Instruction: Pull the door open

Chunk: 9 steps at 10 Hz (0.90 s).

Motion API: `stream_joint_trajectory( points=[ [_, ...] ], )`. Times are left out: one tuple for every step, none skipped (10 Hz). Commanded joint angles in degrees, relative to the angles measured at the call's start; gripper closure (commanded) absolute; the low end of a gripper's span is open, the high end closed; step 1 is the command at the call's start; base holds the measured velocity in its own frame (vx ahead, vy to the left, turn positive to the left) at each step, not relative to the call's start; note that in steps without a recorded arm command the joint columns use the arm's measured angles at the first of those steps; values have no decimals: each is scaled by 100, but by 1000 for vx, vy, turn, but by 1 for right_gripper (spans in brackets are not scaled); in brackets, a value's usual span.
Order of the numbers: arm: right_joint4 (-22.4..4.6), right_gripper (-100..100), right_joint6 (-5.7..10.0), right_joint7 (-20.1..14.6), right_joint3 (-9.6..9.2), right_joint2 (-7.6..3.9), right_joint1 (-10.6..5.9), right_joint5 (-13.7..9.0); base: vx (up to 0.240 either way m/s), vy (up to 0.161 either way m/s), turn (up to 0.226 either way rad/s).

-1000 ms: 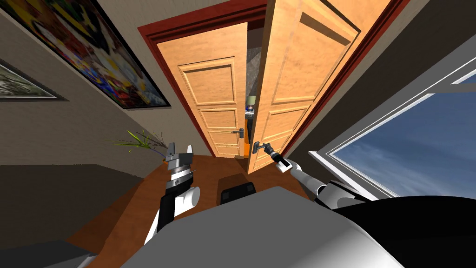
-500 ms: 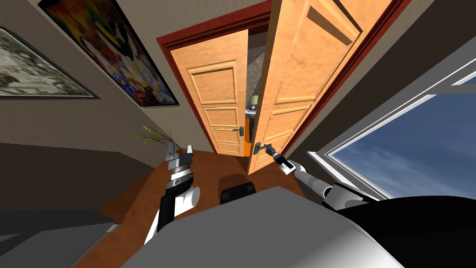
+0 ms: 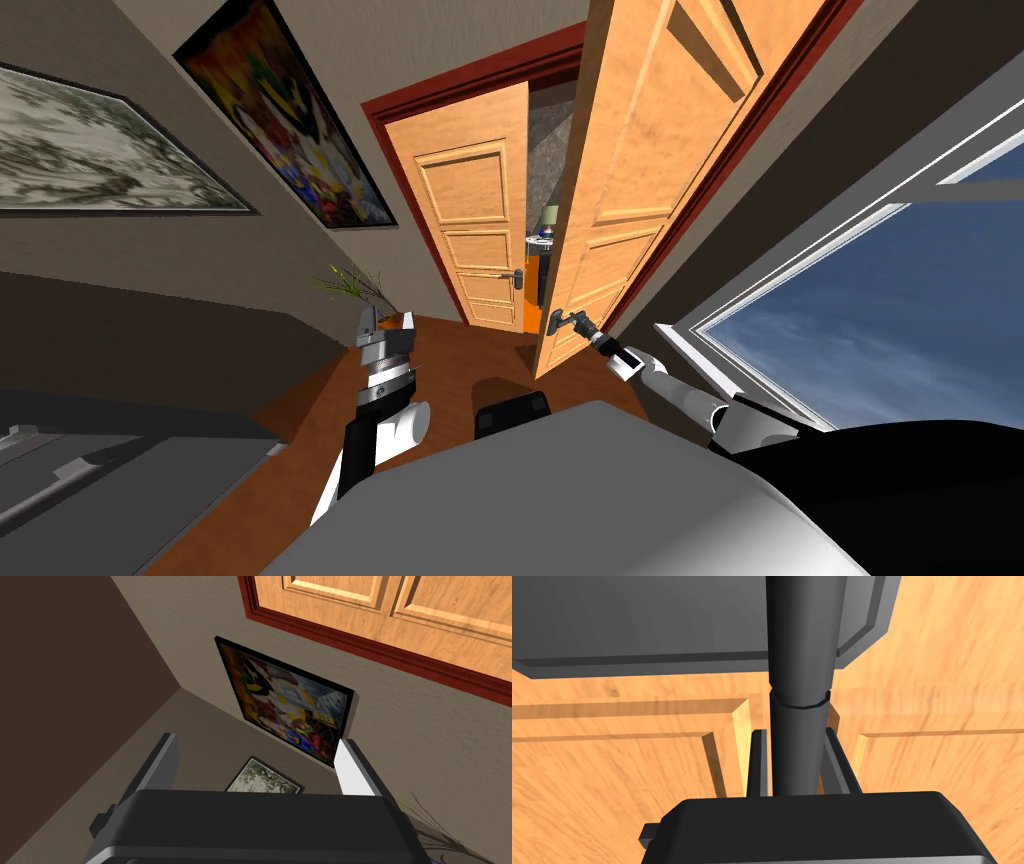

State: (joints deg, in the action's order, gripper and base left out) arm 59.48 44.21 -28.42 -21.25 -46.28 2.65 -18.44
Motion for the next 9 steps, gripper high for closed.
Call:
stream_joint_trajectory(
  points=[
    [25,100,159,-57,-112,-46,65,8,-168,-99,104],
    [-34,100,97,-35,-50,-36,3,0,-67,-43,14],
    [-82,100,233,-88,-121,-93,36,5,-156,-85,131],
    [-101,100,300,-114,-154,-123,49,6,-230,-128,220],
    [-121,100,375,-143,-191,-156,64,7,-221,-134,234],
    [-142,100,454,-174,-229,-191,79,9,-229,-112,198],
    [-164,100,533,-204,-268,-226,94,10,-238,-120,146],
    [-185,100,609,-233,-305,-259,108,11,-228,-146,154],
    [-204,100,678,-260,-339,-289,122,12,-201,-154,150]
  ],
)
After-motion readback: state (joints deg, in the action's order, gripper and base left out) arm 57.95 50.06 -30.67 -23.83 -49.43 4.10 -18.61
